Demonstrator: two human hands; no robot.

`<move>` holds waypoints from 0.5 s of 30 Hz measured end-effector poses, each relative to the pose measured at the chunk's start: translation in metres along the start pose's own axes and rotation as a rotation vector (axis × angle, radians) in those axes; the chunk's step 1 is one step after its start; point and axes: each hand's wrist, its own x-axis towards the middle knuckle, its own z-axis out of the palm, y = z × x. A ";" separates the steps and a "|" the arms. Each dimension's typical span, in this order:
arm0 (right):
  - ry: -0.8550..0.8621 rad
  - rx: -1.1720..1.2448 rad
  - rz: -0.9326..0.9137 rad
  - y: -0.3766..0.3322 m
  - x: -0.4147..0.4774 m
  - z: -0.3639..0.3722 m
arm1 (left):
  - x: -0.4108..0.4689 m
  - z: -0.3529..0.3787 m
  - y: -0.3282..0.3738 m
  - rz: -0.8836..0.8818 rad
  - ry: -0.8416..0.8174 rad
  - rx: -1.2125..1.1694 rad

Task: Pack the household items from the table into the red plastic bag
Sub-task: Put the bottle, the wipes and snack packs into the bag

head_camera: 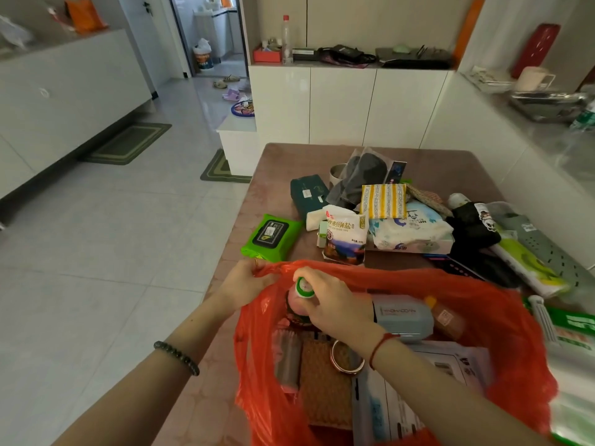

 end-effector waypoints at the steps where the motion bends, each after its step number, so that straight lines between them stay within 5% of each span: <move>1: 0.002 -0.010 0.022 0.001 0.003 -0.001 | -0.001 0.000 0.001 0.009 0.010 -0.014; 5: -0.065 -0.064 0.128 -0.003 0.020 -0.005 | 0.001 -0.001 0.008 -0.007 0.011 -0.075; 10: -0.057 -0.081 0.042 -0.011 0.031 -0.034 | 0.005 -0.024 0.012 -0.066 -0.218 -0.007; 12: 0.066 0.090 0.064 -0.012 0.048 -0.050 | 0.014 -0.036 0.011 -0.119 -0.183 -0.029; 15: 0.051 0.603 0.394 0.001 0.094 -0.054 | 0.040 -0.044 0.009 -0.233 -0.007 -0.317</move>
